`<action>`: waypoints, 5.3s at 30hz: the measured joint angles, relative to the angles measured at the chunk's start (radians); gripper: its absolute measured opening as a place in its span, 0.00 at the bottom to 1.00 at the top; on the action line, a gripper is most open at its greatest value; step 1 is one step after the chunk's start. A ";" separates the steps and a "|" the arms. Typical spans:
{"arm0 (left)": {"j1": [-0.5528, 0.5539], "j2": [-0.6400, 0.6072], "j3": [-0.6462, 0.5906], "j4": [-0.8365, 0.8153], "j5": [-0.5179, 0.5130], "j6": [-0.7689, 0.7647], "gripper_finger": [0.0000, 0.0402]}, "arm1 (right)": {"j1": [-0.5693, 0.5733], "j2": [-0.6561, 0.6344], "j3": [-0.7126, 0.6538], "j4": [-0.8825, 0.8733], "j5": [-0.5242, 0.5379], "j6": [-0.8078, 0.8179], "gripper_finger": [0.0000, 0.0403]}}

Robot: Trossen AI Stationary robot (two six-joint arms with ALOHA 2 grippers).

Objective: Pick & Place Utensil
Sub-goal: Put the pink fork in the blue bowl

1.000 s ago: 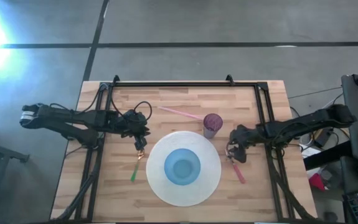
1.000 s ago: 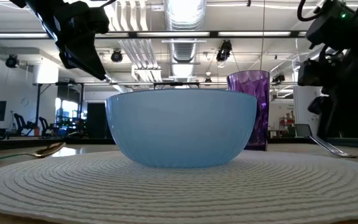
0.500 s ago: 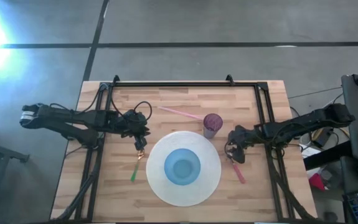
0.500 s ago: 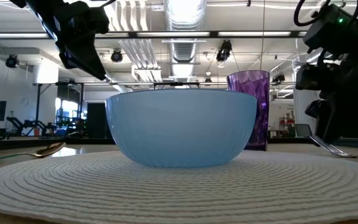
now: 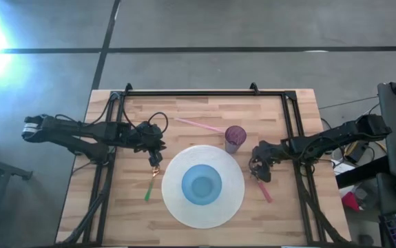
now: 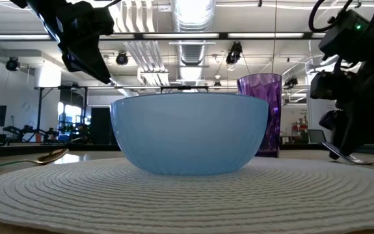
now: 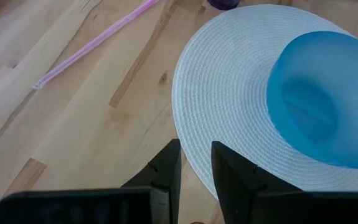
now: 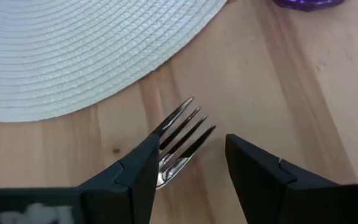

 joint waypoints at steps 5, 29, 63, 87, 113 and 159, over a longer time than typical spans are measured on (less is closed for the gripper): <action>0.000 0.000 0.000 0.001 0.000 0.000 0.20 | 0.000 0.000 0.000 0.004 -0.039 0.000 0.41; 0.000 0.000 0.000 0.000 0.000 0.000 0.20 | -0.002 0.000 0.000 0.020 -0.048 0.184 0.37; 0.000 0.000 0.000 0.000 0.000 0.000 0.20 | -0.002 -0.002 -0.051 0.102 -0.048 0.241 0.02; 0.000 0.000 0.000 0.000 0.000 0.000 0.20 | -0.002 -0.032 -0.056 0.108 -0.053 0.234 0.02; 0.000 0.000 0.000 0.000 0.000 0.000 0.20 | -0.002 -0.065 -0.036 0.107 -0.106 0.239 0.02; 0.000 0.000 0.000 0.018 0.182 -0.004 0.39 | 0.160 -0.063 0.322 0.114 0.059 0.091 0.02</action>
